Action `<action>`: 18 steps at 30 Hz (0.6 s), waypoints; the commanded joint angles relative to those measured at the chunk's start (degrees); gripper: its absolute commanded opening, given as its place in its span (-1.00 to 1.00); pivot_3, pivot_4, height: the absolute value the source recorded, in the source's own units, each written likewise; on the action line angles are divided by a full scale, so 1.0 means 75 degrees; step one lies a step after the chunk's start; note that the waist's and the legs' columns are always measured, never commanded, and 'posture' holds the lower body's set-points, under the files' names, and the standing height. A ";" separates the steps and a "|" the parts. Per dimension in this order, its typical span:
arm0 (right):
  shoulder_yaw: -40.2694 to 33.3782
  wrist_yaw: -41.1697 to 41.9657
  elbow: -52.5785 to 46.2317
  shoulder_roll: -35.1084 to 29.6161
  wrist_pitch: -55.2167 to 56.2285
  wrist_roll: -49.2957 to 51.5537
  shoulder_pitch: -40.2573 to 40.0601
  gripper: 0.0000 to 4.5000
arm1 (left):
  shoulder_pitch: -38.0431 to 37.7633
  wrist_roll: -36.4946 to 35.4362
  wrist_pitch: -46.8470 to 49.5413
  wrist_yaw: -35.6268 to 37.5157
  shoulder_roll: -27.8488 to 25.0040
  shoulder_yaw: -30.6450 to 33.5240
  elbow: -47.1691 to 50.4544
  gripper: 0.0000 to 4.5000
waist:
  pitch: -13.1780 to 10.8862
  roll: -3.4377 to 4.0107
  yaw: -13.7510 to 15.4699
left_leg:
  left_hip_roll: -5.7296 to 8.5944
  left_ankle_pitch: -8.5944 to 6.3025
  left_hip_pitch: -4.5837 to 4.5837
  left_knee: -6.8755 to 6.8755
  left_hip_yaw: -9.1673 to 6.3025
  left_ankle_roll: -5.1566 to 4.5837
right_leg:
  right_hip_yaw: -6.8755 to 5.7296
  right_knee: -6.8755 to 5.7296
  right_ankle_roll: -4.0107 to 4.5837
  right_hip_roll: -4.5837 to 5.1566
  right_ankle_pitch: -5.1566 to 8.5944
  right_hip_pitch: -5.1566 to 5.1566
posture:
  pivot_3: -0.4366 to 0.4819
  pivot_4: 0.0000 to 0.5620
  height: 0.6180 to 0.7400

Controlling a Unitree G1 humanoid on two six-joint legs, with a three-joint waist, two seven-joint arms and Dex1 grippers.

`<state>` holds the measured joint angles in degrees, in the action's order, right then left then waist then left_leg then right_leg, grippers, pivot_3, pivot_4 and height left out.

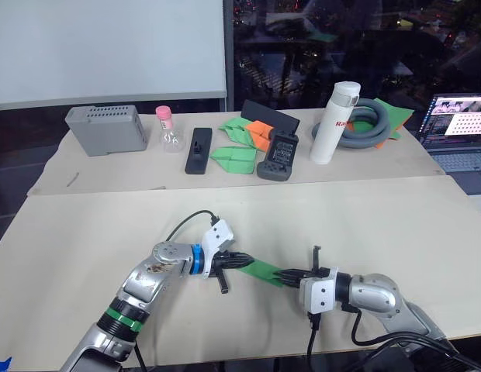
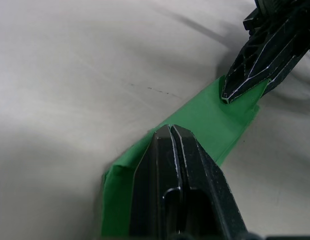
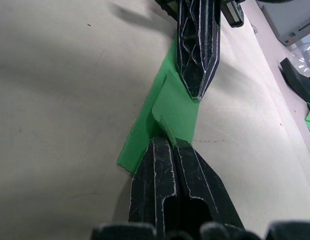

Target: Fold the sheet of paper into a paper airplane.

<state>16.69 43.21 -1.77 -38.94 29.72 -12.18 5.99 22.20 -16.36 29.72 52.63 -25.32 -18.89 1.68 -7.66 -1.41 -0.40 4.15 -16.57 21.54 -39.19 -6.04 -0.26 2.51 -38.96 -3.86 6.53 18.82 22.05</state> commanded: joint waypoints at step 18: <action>-0.0576 0.0315 -0.2147 0.0207 -0.4416 0.2202 0.0202 -0.68 | -0.0314 0.0697 -0.0444 0.0098 -0.0099 -0.0341 -0.0535 -1.00 | 0.0005 -0.0005 -0.0039 | -0.0010 -0.0001 -0.0018 0.0021 0.0000 -0.0002 | 0.0006 0.0004 0.0000 -0.0005 0.0000 -0.0010 | -0.05 -0.47 1.00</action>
<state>11.03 46.83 -17.87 -38.09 -0.76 6.22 6.45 21.64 -13.55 24.84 53.50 -24.91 -19.91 -0.03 -7.63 -1.45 -0.69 4.09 -16.58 21.42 -39.03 -6.04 -0.28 2.55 -38.93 -3.86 6.50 18.82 21.99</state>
